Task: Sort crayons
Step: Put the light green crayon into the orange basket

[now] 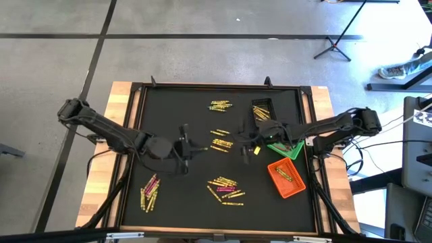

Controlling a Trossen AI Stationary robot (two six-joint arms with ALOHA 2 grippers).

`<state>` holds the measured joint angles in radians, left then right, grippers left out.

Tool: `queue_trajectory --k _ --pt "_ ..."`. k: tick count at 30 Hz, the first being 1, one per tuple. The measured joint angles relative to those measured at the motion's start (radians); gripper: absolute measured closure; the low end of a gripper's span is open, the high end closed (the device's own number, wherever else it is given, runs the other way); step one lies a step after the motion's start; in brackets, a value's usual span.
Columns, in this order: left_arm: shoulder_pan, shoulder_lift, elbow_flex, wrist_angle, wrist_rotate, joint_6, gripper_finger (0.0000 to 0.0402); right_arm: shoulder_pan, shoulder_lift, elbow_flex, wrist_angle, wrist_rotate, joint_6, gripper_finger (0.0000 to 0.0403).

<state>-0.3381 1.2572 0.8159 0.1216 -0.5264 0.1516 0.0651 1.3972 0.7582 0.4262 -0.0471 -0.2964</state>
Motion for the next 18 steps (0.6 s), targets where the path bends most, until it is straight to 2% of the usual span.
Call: queue_trajectory --k 6,10,13,18 --pt "0.057 0.000 -0.147 0.394 0.080 0.126 0.0389 0.023 0.061 0.000 0.138 -0.016 0.020 0.0188" --pt "0.090 0.017 -0.188 0.513 0.128 0.148 0.0389 0.020 0.106 0.000 0.235 -0.034 0.046 0.0188" --pt "0.116 0.048 -0.192 0.579 0.207 0.148 0.0389 0.020 0.134 0.000 0.300 -0.012 0.049 0.0188" --pt "0.138 0.121 -0.192 0.686 0.224 0.148 0.0389 0.020 0.168 0.000 0.367 -0.015 0.049 0.0188"
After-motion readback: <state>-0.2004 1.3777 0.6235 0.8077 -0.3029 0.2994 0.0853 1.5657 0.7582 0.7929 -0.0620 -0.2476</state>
